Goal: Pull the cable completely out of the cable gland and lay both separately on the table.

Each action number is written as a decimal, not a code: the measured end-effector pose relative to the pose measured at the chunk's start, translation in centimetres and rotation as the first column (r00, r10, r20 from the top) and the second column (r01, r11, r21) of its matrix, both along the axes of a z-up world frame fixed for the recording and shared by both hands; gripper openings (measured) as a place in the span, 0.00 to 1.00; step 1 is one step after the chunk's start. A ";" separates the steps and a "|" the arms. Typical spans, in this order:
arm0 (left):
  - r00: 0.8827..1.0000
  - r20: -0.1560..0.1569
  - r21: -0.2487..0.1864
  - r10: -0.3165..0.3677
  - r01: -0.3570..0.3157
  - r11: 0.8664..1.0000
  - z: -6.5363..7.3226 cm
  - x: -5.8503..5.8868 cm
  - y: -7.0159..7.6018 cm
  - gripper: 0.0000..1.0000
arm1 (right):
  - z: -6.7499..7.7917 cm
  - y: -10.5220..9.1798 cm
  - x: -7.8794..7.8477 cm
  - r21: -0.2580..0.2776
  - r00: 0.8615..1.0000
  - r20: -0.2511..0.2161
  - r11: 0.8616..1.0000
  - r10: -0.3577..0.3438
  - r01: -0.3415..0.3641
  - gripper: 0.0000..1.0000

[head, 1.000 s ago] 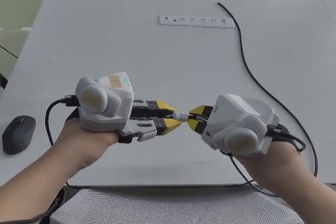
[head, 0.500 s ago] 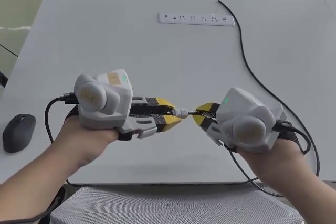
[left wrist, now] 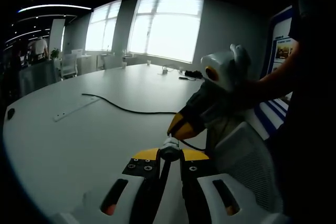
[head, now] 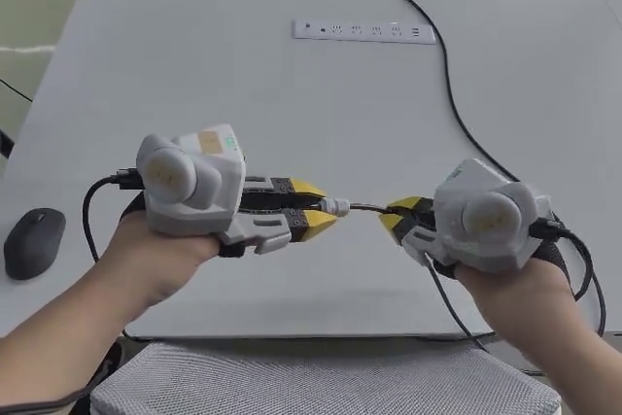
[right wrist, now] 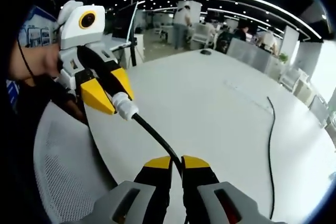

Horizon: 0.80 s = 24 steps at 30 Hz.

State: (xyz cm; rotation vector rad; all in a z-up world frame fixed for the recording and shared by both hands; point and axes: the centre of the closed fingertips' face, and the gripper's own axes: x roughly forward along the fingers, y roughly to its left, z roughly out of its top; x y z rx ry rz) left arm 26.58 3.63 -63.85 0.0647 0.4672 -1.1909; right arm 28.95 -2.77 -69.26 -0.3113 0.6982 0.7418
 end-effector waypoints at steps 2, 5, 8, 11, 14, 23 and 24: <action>1.000 0.000 -0.001 -0.002 0.002 1.000 0.0 0.0 -0.1 0.15 | -0.3 -0.5 0.2 0.008 1.000 -0.013 1.000 -0.022 0.022 0.01; 1.000 -0.001 -0.003 0.000 0.000 1.000 0.1 0.0 -0.1 0.15 | -1.1 -1.3 0.2 0.029 0.995 -0.060 0.997 -0.075 0.077 0.02; 1.000 -0.001 -0.004 -0.001 0.001 1.000 0.1 0.1 -0.1 0.15 | -1.6 -1.8 0.3 0.054 0.988 -0.104 0.991 -0.117 0.123 0.02; 1.000 -0.002 -0.004 0.000 0.000 1.000 0.1 0.1 -0.1 0.15 | -2.4 -2.4 0.2 0.064 0.975 -0.151 0.983 -0.162 0.173 0.02; 1.000 -0.002 -0.005 0.001 -0.001 1.000 0.1 0.1 -0.2 0.15 | -2.9 -2.7 0.0 0.078 0.963 -0.189 0.974 -0.194 0.212 0.02; 1.000 0.000 -0.004 0.001 -0.001 1.000 0.1 -0.1 -0.3 0.15 | -4.4 -3.7 -0.4 0.092 0.919 -0.288 0.948 -0.269 0.306 0.02; 1.000 0.001 -0.003 0.001 -0.001 1.000 0.1 -0.1 -0.3 0.15 | -4.5 -3.8 -0.5 0.095 0.913 -0.300 0.944 -0.277 0.317 0.02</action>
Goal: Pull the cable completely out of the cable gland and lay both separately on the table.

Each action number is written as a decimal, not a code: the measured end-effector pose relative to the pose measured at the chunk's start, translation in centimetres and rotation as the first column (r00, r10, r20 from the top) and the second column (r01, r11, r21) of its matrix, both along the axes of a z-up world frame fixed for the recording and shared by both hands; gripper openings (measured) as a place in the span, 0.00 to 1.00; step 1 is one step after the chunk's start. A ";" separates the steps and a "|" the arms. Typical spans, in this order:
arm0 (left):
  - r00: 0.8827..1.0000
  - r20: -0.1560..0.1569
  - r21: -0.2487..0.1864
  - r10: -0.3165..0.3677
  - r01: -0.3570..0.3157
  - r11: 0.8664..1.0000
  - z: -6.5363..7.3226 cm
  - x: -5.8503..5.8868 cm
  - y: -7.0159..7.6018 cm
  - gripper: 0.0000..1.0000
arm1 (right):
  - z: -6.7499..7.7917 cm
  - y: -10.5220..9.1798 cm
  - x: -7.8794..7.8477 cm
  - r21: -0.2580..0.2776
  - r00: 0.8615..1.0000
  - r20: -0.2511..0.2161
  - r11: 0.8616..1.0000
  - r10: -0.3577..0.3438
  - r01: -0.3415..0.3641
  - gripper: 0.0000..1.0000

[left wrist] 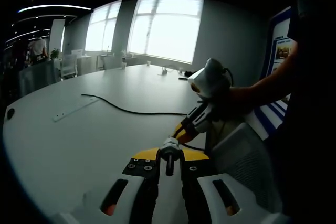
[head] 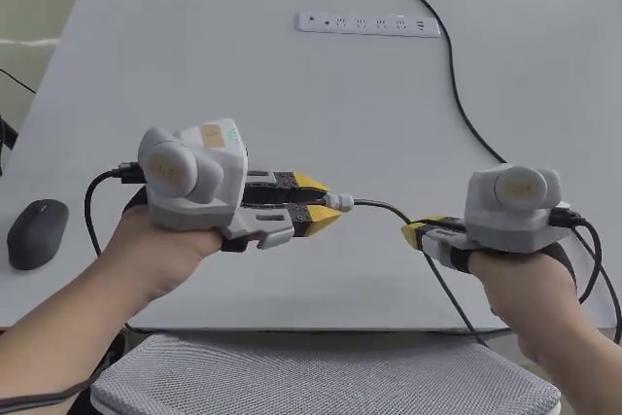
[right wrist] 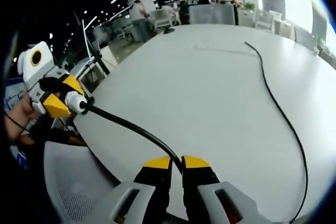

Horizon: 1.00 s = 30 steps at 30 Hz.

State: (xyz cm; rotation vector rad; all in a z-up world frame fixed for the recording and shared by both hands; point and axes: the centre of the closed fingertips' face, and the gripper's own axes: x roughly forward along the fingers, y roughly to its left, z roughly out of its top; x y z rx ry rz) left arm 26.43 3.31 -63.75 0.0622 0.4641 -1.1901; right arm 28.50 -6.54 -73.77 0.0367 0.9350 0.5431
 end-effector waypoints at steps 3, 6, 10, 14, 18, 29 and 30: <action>1.000 0.000 -0.003 0.001 -0.001 1.000 0.1 0.0 -0.1 0.15 | 0.0 0.0 -0.1 0.015 1.000 -0.012 1.000 -0.014 0.014 0.02; 1.000 -0.001 -0.002 0.003 -0.003 1.000 0.0 0.0 0.0 0.15 | 0.1 0.0 -0.2 0.009 1.000 -0.003 1.000 -0.005 0.005 0.02; 1.000 0.000 -0.002 0.004 -0.004 1.000 0.0 0.1 0.0 0.15 | 0.2 0.0 -0.1 -0.006 0.999 0.025 1.000 0.027 -0.027 0.03; 1.000 -0.001 -0.006 0.010 -0.010 1.000 0.1 0.2 0.1 0.15 | 0.3 0.2 -0.3 -0.023 0.996 0.045 0.997 0.076 -0.075 0.03; 1.000 0.001 -0.003 0.009 -0.009 1.000 0.1 0.3 0.2 0.15 | 0.4 0.3 -0.4 -0.041 0.993 0.055 0.994 0.103 -0.101 0.03; 1.000 -0.001 -0.007 0.001 -0.001 1.000 0.2 0.5 0.5 0.15 | 2.0 1.3 -0.5 -0.079 0.976 0.110 0.980 0.190 -0.182 0.15; 1.000 -0.001 -0.006 0.000 -0.001 1.000 0.2 0.5 0.6 0.15 | 2.3 1.6 -0.5 -0.088 0.968 0.126 0.974 0.218 -0.208 0.18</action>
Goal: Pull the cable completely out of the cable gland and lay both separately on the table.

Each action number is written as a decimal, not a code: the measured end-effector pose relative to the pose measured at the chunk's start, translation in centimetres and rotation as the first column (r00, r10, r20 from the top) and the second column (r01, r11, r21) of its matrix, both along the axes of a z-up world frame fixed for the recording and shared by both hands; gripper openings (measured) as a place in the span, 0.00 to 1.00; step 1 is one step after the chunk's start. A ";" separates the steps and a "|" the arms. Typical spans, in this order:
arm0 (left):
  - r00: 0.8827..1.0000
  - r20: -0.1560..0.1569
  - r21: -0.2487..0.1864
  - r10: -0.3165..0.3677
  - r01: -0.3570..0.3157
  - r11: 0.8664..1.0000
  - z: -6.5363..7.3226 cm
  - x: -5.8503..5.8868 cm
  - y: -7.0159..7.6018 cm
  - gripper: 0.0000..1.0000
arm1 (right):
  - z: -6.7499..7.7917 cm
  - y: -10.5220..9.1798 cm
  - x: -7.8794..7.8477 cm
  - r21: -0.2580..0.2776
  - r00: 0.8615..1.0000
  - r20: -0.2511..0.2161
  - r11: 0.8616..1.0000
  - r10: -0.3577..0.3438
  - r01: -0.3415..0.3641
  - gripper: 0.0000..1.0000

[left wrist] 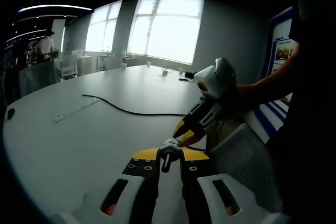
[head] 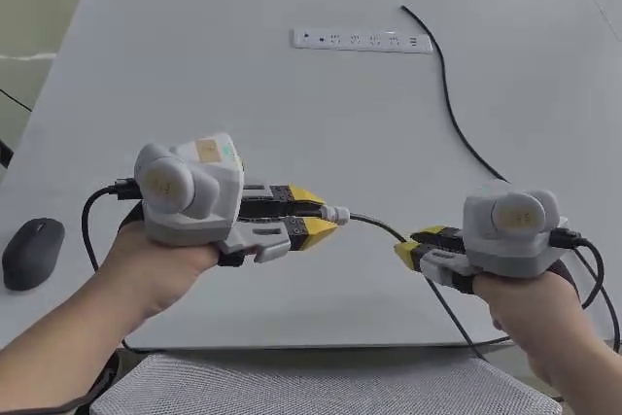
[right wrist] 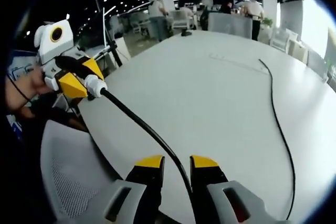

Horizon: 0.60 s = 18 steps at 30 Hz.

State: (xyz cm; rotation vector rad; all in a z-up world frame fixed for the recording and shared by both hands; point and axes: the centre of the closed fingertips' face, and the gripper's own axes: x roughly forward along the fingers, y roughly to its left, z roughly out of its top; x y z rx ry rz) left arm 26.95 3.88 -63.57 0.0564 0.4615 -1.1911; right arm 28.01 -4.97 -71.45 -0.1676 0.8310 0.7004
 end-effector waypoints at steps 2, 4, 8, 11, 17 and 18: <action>1.000 -0.003 -0.001 -0.001 0.001 1.000 -0.1 0.1 0.1 0.15 | 1.3 0.9 0.2 -0.019 0.996 0.065 0.998 0.062 -0.061 0.23; 1.000 -0.003 -0.001 -0.004 0.004 1.000 0.0 0.0 0.2 0.15 | 2.4 1.8 0.2 -0.052 0.985 0.115 0.991 0.126 -0.120 0.26; 1.000 -0.008 -0.001 -0.003 0.003 1.000 -0.1 0.0 0.4 0.15 | 4.2 4.2 0.1 -0.058 0.957 0.187 0.975 0.222 -0.215 0.26; 1.000 -0.012 -0.009 0.001 -0.001 1.000 -0.1 -0.1 0.3 0.15 | 5.3 5.7 0.2 -0.126 0.916 0.246 0.947 0.318 -0.295 0.26; 1.000 -0.012 -0.014 0.004 -0.004 1.000 0.1 0.0 0.3 0.15 | 5.8 7.9 -0.5 -0.214 0.836 0.286 0.881 0.469 -0.421 0.20; 1.000 -0.014 -0.016 0.005 -0.005 1.000 0.0 0.0 0.3 0.15 | 5.6 8.0 -0.7 -0.230 0.829 0.277 0.872 0.485 -0.433 0.19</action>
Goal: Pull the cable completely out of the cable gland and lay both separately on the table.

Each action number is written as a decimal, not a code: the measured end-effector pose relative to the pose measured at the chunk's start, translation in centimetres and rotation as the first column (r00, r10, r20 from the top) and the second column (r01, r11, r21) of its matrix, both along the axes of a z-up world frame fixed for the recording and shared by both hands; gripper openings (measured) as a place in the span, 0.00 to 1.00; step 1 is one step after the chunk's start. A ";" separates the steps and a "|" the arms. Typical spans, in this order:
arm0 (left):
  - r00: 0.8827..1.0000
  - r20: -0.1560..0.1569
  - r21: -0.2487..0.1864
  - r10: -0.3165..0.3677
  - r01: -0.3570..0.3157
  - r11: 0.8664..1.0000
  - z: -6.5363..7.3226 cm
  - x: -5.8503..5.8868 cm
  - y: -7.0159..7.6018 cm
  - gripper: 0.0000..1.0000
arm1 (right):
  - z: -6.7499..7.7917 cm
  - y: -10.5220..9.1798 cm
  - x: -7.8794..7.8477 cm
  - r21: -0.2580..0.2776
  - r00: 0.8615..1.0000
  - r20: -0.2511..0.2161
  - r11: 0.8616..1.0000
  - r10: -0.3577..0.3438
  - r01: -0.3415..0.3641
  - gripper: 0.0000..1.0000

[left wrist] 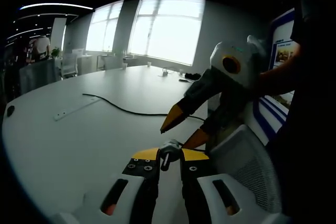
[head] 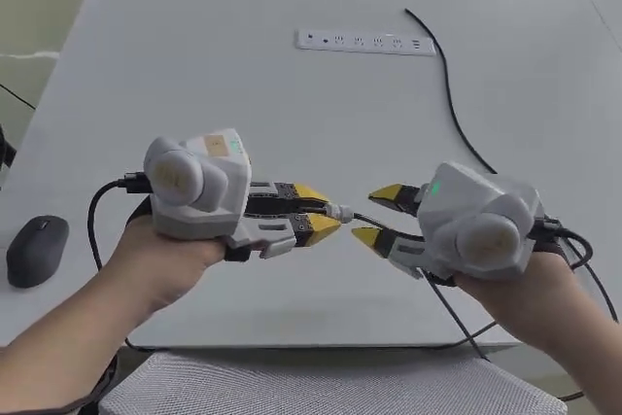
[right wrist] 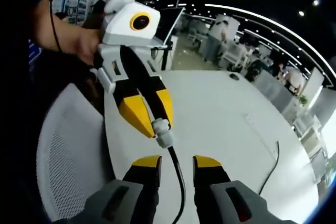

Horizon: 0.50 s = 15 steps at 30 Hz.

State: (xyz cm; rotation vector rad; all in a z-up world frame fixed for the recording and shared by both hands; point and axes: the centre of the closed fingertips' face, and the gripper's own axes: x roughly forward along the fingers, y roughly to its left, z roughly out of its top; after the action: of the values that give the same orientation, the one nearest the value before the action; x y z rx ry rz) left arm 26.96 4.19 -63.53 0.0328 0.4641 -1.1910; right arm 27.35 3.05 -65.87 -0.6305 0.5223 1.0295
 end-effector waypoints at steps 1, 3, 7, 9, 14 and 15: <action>1.000 0.000 0.001 0.001 -0.001 1.000 -0.1 0.0 0.0 0.15 | -0.2 0.1 0.0 -0.013 1.000 0.007 1.000 0.015 -0.015 0.18; 1.000 -0.002 0.001 0.003 -0.003 1.000 -0.1 0.0 0.0 0.15 | -0.5 0.3 0.0 -0.030 0.999 0.020 0.999 0.039 -0.038 0.15; 1.000 -0.013 -0.006 0.010 -0.010 1.000 -0.2 -0.1 -0.1 0.15 | -0.5 0.5 0.0 -0.035 0.998 0.029 0.998 0.061 -0.060 0.10; 1.000 -0.015 -0.006 0.012 -0.012 1.000 -0.2 -0.1 -0.2 0.15 | -0.5 0.5 0.0 -0.038 0.997 0.038 0.997 0.073 -0.072 0.06; 1.000 -0.020 -0.005 0.023 -0.023 1.000 -0.2 -0.1 -0.2 0.15 | -0.5 0.3 0.2 -0.031 0.995 0.046 0.996 0.084 -0.082 0.01; 0.999 -0.025 -0.006 0.028 -0.028 1.000 -0.3 -0.1 -0.2 0.15 | -0.5 0.3 0.2 -0.030 0.995 0.047 0.996 0.085 -0.084 0.01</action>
State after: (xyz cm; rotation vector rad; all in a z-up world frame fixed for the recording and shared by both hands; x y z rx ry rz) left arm 26.81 3.97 -63.79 0.0059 0.4809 -1.1667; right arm 27.51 3.34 -66.36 -0.7051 0.4716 1.0859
